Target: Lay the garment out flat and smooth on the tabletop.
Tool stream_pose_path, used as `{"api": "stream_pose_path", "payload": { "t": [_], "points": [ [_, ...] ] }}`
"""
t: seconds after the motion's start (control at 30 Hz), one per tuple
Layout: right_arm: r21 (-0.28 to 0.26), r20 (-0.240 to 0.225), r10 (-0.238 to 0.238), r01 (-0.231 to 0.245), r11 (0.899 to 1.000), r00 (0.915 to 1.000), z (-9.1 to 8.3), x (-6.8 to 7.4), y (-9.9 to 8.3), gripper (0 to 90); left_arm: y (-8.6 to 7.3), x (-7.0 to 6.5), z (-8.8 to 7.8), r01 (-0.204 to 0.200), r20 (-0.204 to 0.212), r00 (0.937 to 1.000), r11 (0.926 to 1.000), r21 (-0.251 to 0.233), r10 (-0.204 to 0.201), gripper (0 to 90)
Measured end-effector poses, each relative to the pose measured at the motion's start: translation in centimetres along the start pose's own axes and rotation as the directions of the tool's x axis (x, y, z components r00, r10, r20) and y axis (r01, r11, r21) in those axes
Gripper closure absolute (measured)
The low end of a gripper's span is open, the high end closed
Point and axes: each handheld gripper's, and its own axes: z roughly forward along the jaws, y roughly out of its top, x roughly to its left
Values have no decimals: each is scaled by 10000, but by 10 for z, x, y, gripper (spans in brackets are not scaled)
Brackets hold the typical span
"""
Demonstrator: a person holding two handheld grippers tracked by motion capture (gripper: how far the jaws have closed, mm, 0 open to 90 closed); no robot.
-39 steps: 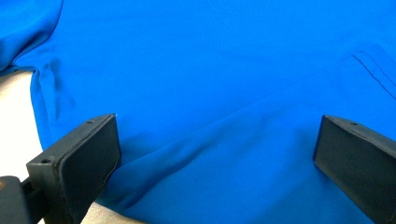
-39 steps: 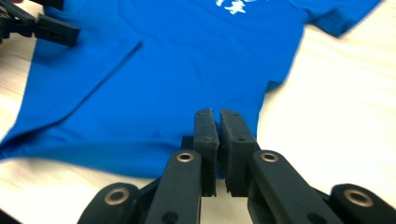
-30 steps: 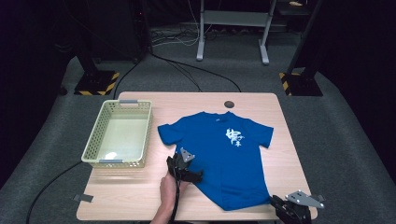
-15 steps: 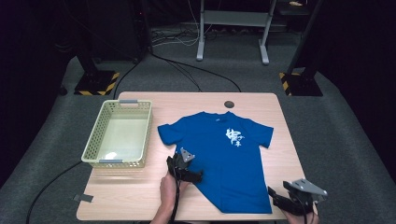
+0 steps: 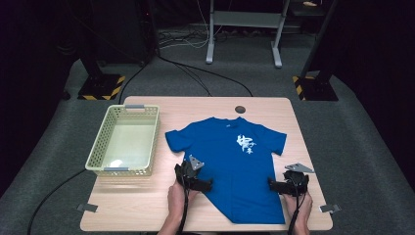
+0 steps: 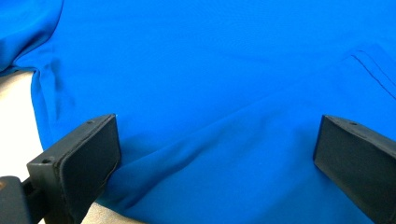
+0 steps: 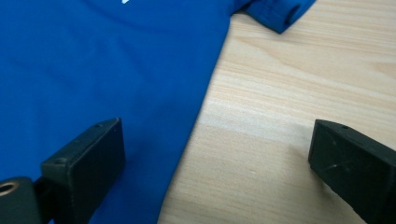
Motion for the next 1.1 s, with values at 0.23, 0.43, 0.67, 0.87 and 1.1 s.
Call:
{"api": "stream_pose_path", "payload": {
  "t": [0.23,0.43,0.67,0.87,1.1],
  "points": [
    [114,-2,-211,211,9997,9998,2,1,1,17,-1,0,-1,-45,37,10000,10000,-22,45,3],
    [116,-39,-238,238,9996,9997,2,1,1,18,5,-1,-12,280,77,9996,9980,-569,-276,17],
    [100,-86,-285,286,9995,9996,2,1,1,23,35,-36,-12,96,1139,9935,9949,-1004,19,56],
    [77,-119,-324,325,9994,9994,2,1,1,31,42,-62,18,-211,1489,9885,9993,-310,255,172],
    [63,-126,-320,320,9995,9994,2,1,1,34,37,-67,23,-467,1149,9922,9988,-143,480,456]
  ]
}}
